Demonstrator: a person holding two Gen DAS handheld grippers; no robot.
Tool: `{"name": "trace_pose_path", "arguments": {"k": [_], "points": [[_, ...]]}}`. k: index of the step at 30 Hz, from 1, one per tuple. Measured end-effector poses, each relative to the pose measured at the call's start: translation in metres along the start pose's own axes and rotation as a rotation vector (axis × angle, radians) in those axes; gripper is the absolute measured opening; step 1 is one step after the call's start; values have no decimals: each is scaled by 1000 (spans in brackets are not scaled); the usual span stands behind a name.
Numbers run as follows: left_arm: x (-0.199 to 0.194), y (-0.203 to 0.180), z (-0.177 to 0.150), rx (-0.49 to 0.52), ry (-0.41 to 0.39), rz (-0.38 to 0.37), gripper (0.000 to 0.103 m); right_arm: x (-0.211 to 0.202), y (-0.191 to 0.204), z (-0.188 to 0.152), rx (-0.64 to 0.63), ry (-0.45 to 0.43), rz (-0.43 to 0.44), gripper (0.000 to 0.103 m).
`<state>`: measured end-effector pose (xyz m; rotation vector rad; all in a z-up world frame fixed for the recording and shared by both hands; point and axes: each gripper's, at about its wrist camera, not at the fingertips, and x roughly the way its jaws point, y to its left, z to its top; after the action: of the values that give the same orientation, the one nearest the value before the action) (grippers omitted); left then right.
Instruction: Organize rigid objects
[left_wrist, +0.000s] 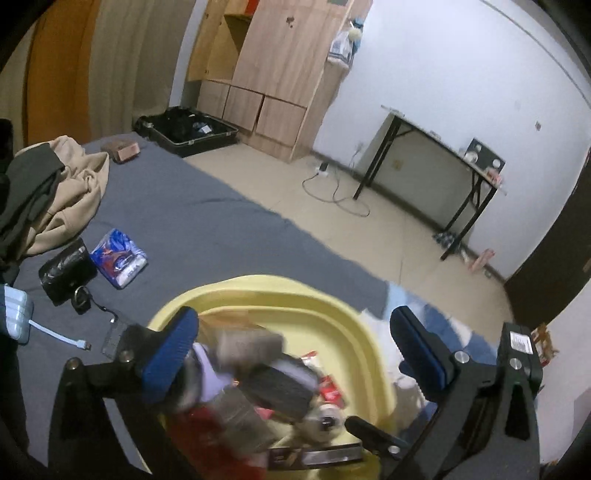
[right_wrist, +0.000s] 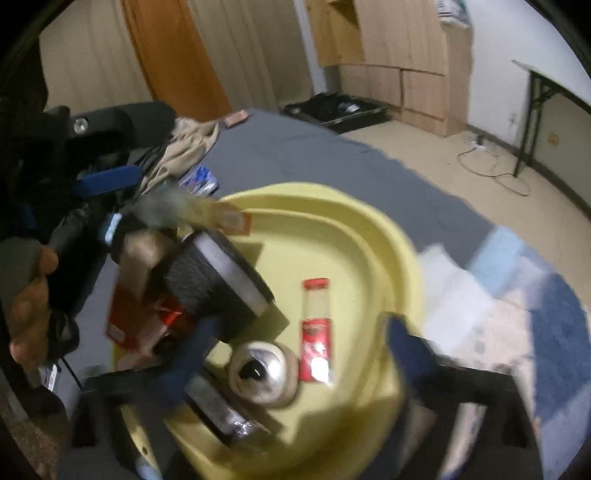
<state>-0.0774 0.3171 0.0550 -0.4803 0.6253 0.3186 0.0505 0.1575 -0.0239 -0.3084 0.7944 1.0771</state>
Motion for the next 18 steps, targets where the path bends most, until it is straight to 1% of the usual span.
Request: {"name": "trace_pose_path", "arguments": {"k": [3,5,7,9,10,11,12,13,14,15,16,17,18], "points": [[-8,-27,2,-17,-13,4,103,-37,-24,-12,8,-45,19,103],[-12,-44,1,-11,-54,17,103,-61,-38,-22,-26,-72,2,103],[-16,-68,-3,-24,-127,99,103,-84,-53,-37,-69,-116,19,103],[-17,-92,-14,-71,-184,233,103,-102,-67,-50,-142,-174,78,103],[-17,-99,-25,-101,-181,245,103,-106,-72,-54,-206,-176,93,103],[-16,-102,-35,-120,-166,235,103,-107,-76,-59,-256,-171,85,103],[-11,-105,-55,-150,-126,231,103,-108,-81,-66,-314,-178,70,103],[-5,-106,-74,-164,-92,265,103,-110,-87,-73,-340,-200,66,103],[-1,-106,-89,-177,-60,297,103,-111,-91,-80,-375,-218,122,103],[9,-105,-116,-198,7,340,103,-111,-96,-80,-390,-221,159,103],[14,-105,-134,-205,53,353,103,-109,-96,-82,-406,-221,203,103],[19,-105,-156,-195,98,361,101,-104,-92,-83,-431,-199,242,103],[16,-102,-172,-187,88,411,102,-102,-93,-84,-457,-170,245,103]]}}
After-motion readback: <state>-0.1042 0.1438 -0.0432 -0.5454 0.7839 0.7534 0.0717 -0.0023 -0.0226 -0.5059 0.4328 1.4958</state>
